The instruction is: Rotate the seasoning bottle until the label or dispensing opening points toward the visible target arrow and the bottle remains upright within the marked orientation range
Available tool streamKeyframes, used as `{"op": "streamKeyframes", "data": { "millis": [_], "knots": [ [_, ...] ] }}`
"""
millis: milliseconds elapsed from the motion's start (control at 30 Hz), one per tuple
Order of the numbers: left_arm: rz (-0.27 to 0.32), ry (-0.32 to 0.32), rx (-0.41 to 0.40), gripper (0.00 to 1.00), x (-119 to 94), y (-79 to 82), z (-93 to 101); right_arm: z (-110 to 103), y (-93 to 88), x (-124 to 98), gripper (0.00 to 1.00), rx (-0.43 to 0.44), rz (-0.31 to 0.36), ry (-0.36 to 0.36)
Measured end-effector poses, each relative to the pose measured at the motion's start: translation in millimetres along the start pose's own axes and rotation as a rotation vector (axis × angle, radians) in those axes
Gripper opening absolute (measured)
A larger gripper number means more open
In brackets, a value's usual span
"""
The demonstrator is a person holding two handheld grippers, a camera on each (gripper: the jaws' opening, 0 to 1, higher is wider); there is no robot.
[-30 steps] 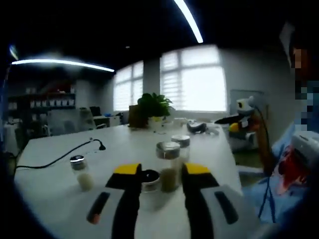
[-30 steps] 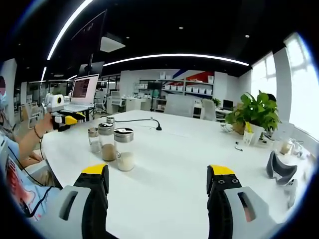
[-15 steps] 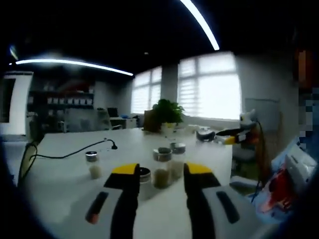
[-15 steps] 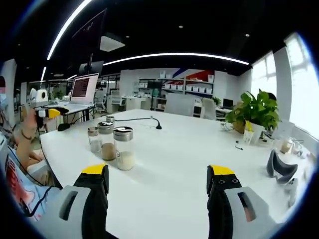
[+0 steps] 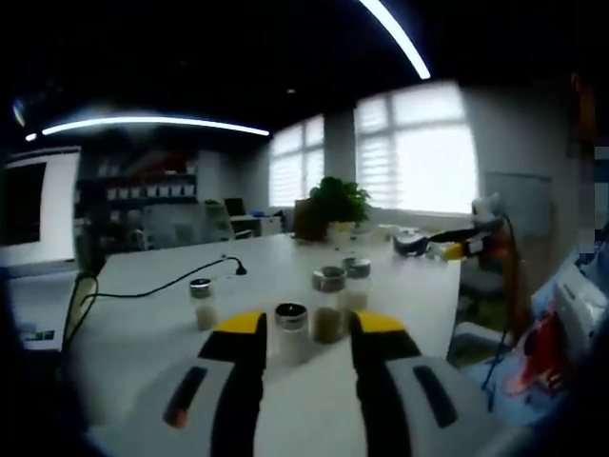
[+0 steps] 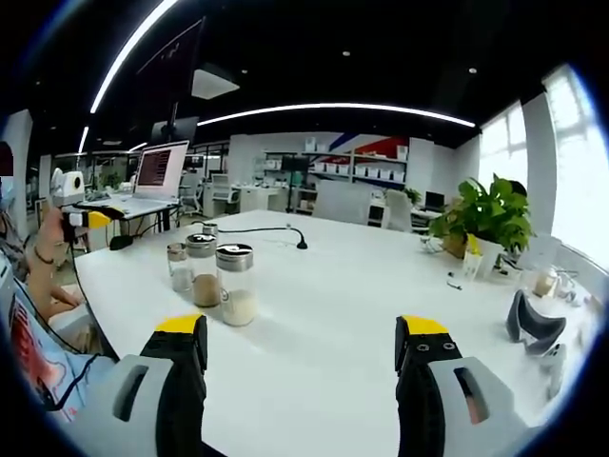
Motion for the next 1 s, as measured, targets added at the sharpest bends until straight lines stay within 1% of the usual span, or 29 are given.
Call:
{"op": "streamKeyframes", "data": {
  "millis": [133, 167, 200, 233, 267, 300, 333, 400, 467, 567, 667, 733, 800, 833, 900, 967, 1000],
  "knots": [
    [0.010, 0.005, -0.021, 0.38, 6, 0.1, -3.3, 0, 0.0, 0, 0.83, 0.000, -0.001, -0.001],
    [0.013, 0.023, -0.031, 0.38, 7, 0.6, -4.9, -1, 0.1, 0, 0.83, 0.000, -0.001, -0.002],
    [0.010, 0.071, -0.009, 0.38, 7, 0.9, -10.1, -1, 0.3, 0, 0.83, 0.000, -0.001, -0.002],
    [0.016, 0.098, 0.025, 0.37, 9, 2.3, -12.6, -1, 0.3, 0, 0.83, 0.000, 0.000, -0.002],
    [0.034, 0.088, 0.022, 0.37, 12, 4.2, -12.2, -1, 0.3, 0, 0.83, -0.002, -0.001, -0.001],
    [0.059, 0.085, -0.010, 0.37, 14, 7.2, -13.6, -1, 0.1, 0, 0.83, -0.002, -0.001, 0.000],
    [0.070, 0.092, -0.030, 0.39, 16, 8.8, -15.6, -1, -0.3, 0, 0.83, -0.001, -0.003, 0.000],
    [0.084, 0.114, -0.010, 0.41, 21, 12.0, -21.6, 0, -1.5, 1, 0.83, 0.007, -0.006, -0.002],
    [0.085, 0.143, -0.015, 0.41, 28, 11.9, -30.7, 0, -2.2, 1, 0.83, 0.009, -0.010, -0.004],
    [0.105, 0.185, -0.031, 0.44, 40, 13.8, -47.9, 1, -1.6, 0, 0.83, 0.009, -0.006, -0.008],
    [0.104, 0.230, -0.006, 0.46, 57, 13.0, -68.9, 1, -1.4, -1, 0.83, 0.006, -0.007, -0.010],
    [0.109, 0.239, -0.014, 0.46, 67, 10.8, -81.3, 2, -1.0, -2, 0.83, 0.007, -0.005, -0.013],
    [0.115, 0.228, -0.060, 0.46, 78, 6.7, -91.7, 2, -0.8, -2, 0.83, 0.006, -0.005, -0.014],
    [0.116, 0.233, -0.086, 0.47, 82, 3.8, -97.0, 2, -0.9, -2, 0.83, 0.007, -0.006, -0.014],
    [0.115, 0.247, -0.086, 0.47, 91, -1.1, -106.3, 2, -0.9, -3, 0.83, 0.010, -0.005, -0.014],
    [0.085, 0.273, -0.058, 0.47, 101, -6.8, -115.1, 2, -1.0, -3, 0.83, 0.008, -0.005, -0.015],
    [0.079, 0.274, -0.046, 0.48, 104, -8.1, -117.2, 2, -1.0, -3, 0.83, 0.009, -0.005, -0.016]
  ]
}}
Point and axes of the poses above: the point that each gripper's makers call its tool centre point, and the gripper's own axes: x roughly forward along the fingers, z roughly to its right, y roughly out of its top, the point moved 6 cm from there along -x, roughly backward along the fingers, and after that the axes turned 1 degree about -z, right-handed, at the moved point
